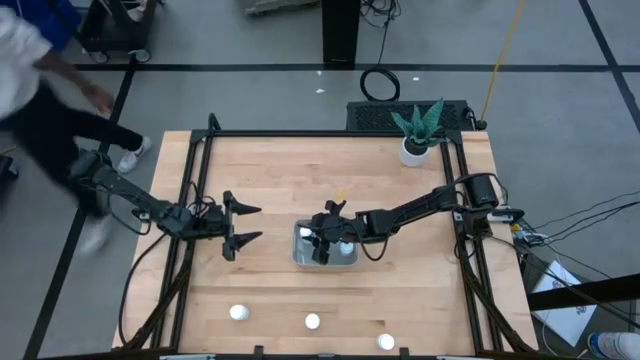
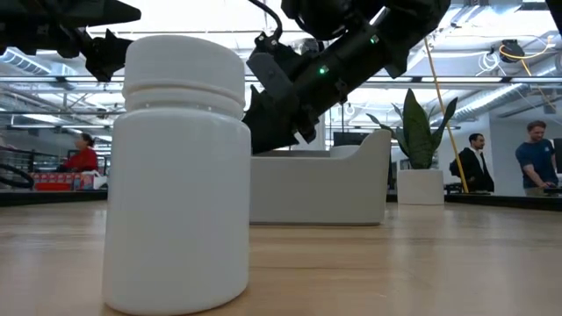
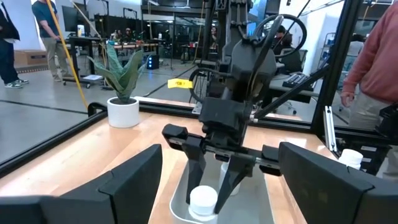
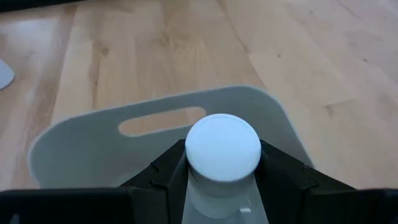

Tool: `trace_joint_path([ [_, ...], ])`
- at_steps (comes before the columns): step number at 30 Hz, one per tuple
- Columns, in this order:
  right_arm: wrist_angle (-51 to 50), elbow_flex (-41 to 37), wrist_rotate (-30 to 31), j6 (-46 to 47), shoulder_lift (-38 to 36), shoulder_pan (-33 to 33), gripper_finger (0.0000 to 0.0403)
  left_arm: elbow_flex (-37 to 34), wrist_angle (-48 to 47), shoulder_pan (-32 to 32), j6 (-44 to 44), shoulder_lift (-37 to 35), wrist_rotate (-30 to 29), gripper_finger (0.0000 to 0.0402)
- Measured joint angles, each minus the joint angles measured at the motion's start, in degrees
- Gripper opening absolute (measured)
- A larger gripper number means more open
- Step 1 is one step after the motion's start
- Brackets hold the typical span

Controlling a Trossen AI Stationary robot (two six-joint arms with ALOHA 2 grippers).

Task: Pick and place pill bottles into a basket
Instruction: Put the pill bottle into the bin

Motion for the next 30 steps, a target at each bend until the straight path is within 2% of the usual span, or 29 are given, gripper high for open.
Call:
trace_joint_path([
  [15, 1.9, 0.1, -0.3, 0.1, 2.7, -0.7, 0.0144, 0.1, -0.4, 0.0, -0.6, 0.0, 1.0, 0.0324],
  [24, 2.8, 0.0, -1.7, -0.9, 2.7, -0.5, 0.0211, 0.1, -0.4, 0.0, -0.7, 0.0, 1.5, 0.0324],
  [30, 4.0, 0.0, -0.4, -1.6, 2.4, -0.2, 0.0236, 0.1, -0.4, 0.0, -1.0, 0.0, 1.5, 0.0324],
])
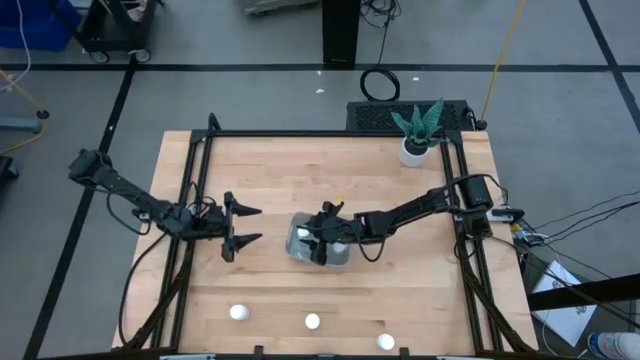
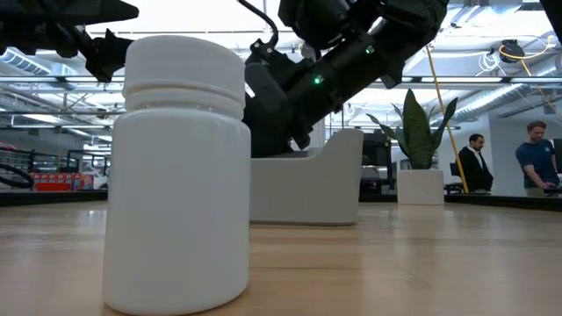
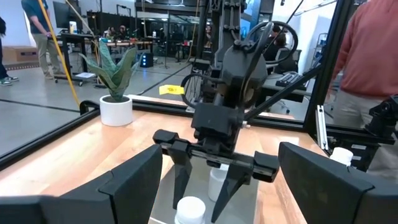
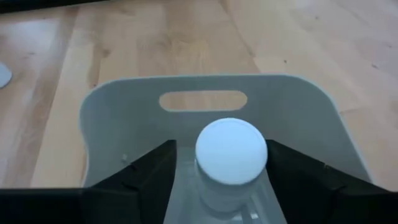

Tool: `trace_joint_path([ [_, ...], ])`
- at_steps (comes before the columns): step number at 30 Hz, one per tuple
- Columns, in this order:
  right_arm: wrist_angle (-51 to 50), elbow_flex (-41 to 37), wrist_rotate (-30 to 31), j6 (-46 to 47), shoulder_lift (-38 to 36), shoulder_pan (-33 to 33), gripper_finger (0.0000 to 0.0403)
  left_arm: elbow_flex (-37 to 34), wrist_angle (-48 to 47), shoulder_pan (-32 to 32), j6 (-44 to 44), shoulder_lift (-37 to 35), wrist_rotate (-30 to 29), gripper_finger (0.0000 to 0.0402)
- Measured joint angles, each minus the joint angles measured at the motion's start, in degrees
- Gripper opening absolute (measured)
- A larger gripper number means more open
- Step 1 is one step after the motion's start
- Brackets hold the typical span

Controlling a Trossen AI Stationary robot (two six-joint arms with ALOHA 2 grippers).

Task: Pick and place pill bottles into a basket
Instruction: Put the pill bottle into the bin, then put the middle pill bottle into the bin

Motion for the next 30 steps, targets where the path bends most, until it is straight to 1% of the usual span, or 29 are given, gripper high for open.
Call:
trace_joint_path([
  [6, 1.0, 0.0, 0.0, -0.9, -0.1, 0.0, 0.0249, 0.0, -0.1, 0.0, 0.0, 0.0, 0.0, 0.0324],
  [13, 1.4, 0.0, 0.1, -2.5, -1.4, 0.4, 0.0249, 0.0, -0.5, 0.0, -0.1, 0.0, 0.0, 0.0324],
  [18, 1.5, 0.0, 0.1, -6.1, -5.2, 2.2, 0.0249, 0.0, -0.5, 0.0, -0.1, 0.0, 0.1, 0.0324],
  [22, 0.4, 0.0, 0.1, -9.1, -8.7, 4.7, 0.0249, 0.0, -0.7, 0.0, -2.8, 0.0, 0.2, 0.0324],
  [24, 0.3, 0.0, 0.2, -10.2, -10.2, 6.2, 0.0248, 0.0, -0.9, 0.0, -4.1, 0.0, 1.5, 0.0324],
  [28, 0.5, 0.0, 0.3, -10.8, -12.7, 9.1, 0.0246, 0.0, -0.8, -0.2, -6.1, 0.0, 7.8, 0.0324],
  [30, 0.5, 0.0, 0.4, -10.8, -13.5, 10.2, 0.0243, 0.0, -0.7, -1.3, -7.8, 0.4, 8.4, 0.0324],
])
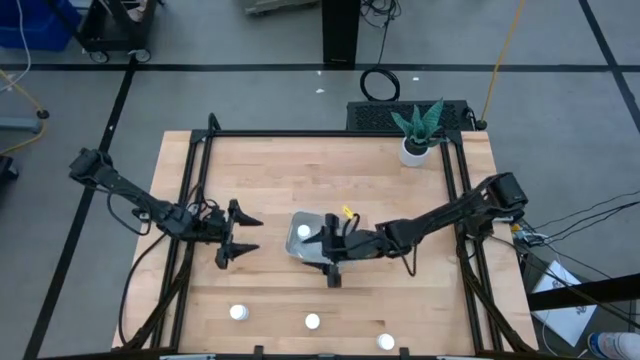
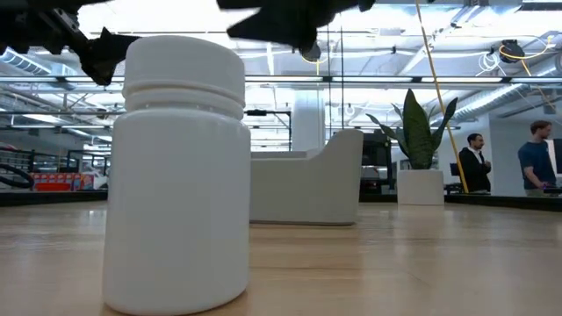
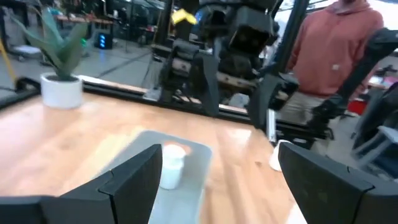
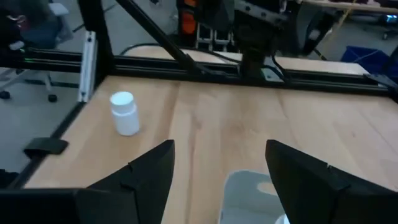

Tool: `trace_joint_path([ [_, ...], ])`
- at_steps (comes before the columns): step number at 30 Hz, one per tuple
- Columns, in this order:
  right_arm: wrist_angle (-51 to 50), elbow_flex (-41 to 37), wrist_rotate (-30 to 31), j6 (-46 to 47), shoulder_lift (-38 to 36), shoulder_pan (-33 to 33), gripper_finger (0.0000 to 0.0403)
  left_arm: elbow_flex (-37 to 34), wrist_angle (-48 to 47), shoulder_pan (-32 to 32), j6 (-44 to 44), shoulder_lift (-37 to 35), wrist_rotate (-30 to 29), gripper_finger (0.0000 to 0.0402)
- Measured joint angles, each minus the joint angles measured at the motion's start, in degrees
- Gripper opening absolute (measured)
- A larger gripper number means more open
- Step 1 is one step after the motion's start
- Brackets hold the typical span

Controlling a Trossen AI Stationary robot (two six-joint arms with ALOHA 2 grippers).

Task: Pick and place pill bottles into a basket
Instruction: Put the middle pill bottle into the bin

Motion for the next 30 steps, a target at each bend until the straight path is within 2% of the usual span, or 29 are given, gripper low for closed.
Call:
trace_joint_path([
  [8, 0.6, 0.0, -0.1, 0.8, -2.1, 5.1, 0.0244, 0.0, 1.8, -7.0, -4.9, 5.9, -9.4, 0.0324],
  [14, 1.2, 0.0, -0.1, 0.1, -3.4, 8.0, 0.0239, 2.3, 10.4, -9.4, -4.5, 17.9, -11.5, 0.0324],
  [20, 2.7, 0.0, -0.2, -0.5, -6.3, 10.3, 0.0233, 13.9, 6.9, -10.1, -3.5, 32.9, -11.2, 0.0324],
  [22, 2.4, 0.1, -0.2, -1.1, -7.6, 11.8, 0.0231, 18.3, 3.9, -10.1, -2.7, 36.9, -8.4, 0.0324],
  [26, 3.5, -0.1, -0.3, -3.3, -9.7, 15.6, 0.0231, 27.0, -5.8, -9.6, -4.3, 42.7, -4.2, 0.0324],
  [30, 10.4, -3.5, 0.7, -7.4, -12.0, 19.4, 0.0227, 34.0, -13.2, -9.3, -4.2, 45.9, -3.9, 0.0324],
])
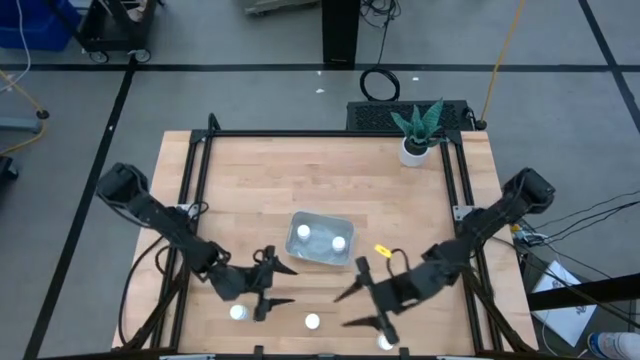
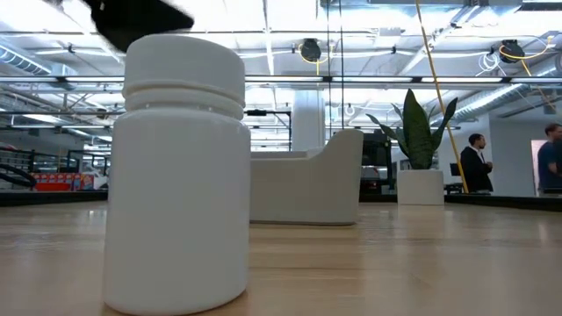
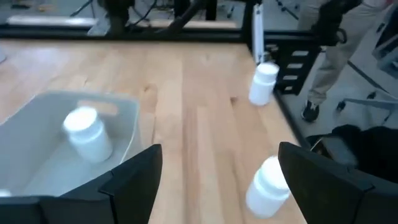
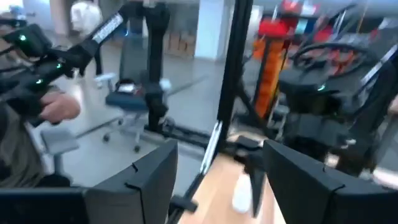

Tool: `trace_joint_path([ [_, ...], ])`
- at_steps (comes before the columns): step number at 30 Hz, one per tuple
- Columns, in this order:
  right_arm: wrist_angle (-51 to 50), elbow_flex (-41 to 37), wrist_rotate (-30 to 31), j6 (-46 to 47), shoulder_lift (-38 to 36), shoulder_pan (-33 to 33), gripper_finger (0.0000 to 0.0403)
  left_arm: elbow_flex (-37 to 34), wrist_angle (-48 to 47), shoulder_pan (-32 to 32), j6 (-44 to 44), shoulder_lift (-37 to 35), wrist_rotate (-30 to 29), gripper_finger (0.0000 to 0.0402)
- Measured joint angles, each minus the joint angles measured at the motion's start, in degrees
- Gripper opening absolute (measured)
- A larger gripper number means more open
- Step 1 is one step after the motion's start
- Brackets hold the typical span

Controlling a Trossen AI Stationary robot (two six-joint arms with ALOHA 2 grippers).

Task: Pick and place pill bottles into a basket
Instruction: Put the middle pill bottle into the bin

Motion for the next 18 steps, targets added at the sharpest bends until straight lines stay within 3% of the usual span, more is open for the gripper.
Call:
trace_joint_path([
  [7, 11.7, -10.9, 11.1, -5.1, -8.5, 5.3, 0.0219, 11.6, -12.4, 1.0, 0.6, 4.4, 6.0, 0.0324],
  [13, 24.7, -22.2, 11.3, -5.8, -15.8, 7.0, 0.0218, 22.5, -22.4, 0.9, -0.9, 12.4, 9.0, 0.0324],
  [18, 30.1, -26.6, 11.3, -6.7, -17.7, 7.1, 0.0213, 30.8, -30.9, 0.9, -1.7, 18.4, 11.1, 0.0324],
])
